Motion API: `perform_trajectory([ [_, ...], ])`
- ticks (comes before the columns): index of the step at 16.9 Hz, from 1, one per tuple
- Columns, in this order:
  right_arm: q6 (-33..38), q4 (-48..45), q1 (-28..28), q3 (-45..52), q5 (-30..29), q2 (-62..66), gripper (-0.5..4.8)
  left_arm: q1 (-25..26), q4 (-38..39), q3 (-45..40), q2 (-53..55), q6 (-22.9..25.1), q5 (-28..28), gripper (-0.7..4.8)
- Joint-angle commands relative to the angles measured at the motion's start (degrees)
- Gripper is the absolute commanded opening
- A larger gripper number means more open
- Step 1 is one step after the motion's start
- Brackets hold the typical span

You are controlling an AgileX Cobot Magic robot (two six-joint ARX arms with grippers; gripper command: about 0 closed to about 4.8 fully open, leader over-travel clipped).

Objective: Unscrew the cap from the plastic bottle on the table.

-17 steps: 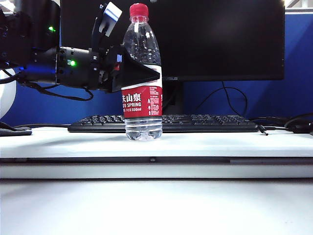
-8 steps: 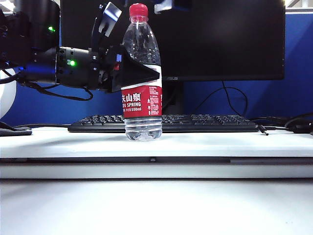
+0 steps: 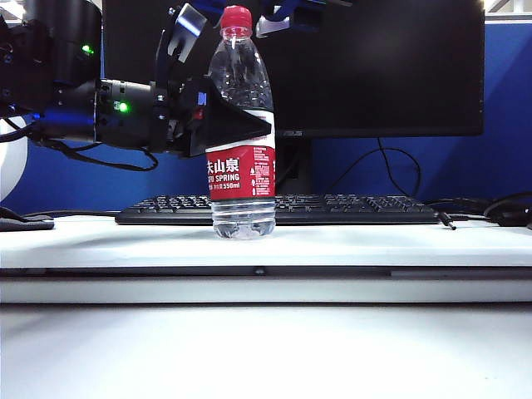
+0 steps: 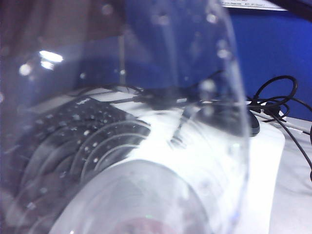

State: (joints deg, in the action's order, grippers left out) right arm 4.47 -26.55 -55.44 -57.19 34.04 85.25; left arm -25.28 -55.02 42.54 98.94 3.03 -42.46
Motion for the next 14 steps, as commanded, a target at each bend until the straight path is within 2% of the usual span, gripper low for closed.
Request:
perform_trajectory([
  [1, 0.2, -0.3, 0.5, -0.2, -1.6, -0.2, 1.82, 0.0, -0.1, 0.2, -0.2, 1.2, -0.5, 2.37],
  [3, 0.2, -0.4, 0.5, -0.2, -2.1, -0.2, 1.73, 0.0, 2.0, 0.2, -0.2, 3.2, -1.3, 2.37],
  [7, 0.2, -0.5, 0.6, -0.2, -2.4, -0.2, 1.65, 0.0, 2.6, 0.2, -0.2, 3.2, -1.3, 2.37],
  [10, 0.2, 2.2, 1.0, -0.2, -4.7, -0.6, 0.91, 0.0, 2.6, 0.2, -0.2, 3.2, -1.3, 2.37],
  [14, -0.2, 7.9, 4.3, -0.2, -13.8, -3.0, 0.89, 0.0, 2.6, 0.2, -0.2, 3.2, -1.4, 2.37],
])
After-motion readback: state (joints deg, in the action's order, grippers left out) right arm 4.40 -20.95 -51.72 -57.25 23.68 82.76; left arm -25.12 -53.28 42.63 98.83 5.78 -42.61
